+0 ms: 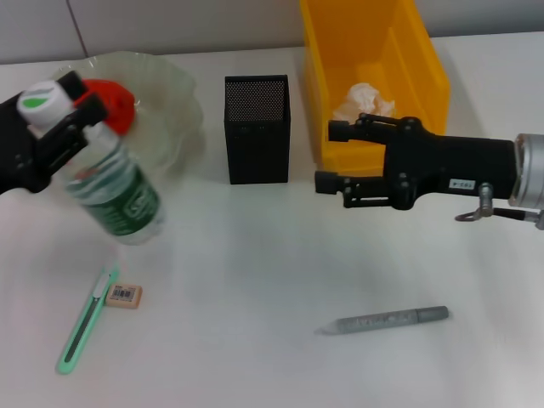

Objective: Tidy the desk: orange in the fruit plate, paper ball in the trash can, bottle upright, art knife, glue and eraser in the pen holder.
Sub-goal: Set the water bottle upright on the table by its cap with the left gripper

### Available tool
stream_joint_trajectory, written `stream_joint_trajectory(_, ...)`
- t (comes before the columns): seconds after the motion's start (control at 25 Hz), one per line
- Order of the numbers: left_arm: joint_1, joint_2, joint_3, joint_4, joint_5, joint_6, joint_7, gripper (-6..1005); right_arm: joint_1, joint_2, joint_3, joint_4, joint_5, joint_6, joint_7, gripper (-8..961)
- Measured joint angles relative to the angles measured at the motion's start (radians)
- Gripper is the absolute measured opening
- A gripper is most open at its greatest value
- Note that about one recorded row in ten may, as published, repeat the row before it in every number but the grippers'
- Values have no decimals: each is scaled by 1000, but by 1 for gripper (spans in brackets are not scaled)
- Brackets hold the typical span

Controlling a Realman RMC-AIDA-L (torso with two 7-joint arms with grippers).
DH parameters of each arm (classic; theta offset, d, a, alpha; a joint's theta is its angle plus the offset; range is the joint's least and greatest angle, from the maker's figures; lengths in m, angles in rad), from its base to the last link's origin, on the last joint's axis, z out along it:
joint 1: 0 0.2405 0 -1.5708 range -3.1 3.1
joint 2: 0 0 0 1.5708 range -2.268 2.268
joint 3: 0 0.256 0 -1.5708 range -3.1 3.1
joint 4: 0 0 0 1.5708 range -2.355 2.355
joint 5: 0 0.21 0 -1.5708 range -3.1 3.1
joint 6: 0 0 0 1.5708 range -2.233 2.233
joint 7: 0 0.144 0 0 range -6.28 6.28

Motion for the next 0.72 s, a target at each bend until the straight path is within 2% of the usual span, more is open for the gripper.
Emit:
stream_joint_trajectory(0.08, 0, 0, 0, 0, 0, 0, 0, 436, -4, 0, 4, 1, 0, 3, -6, 841)
stream_joint_trajectory(0.24, 57, 16, -26, 16, 2, -11, 93, 437, -5, 2, 3, 1, 0, 17, -9, 841)
stream_joint_trajectory(0.56, 82, 21, -27, 24, 6, -91, 149, 438, -4, 5, 4, 4, -1, 28, -10, 840)
stream_joint_trajectory(0.72, 78, 14, -20, 24, 6, -161, 154, 439, -1, 5, 4, 9, -1, 30, -10, 840)
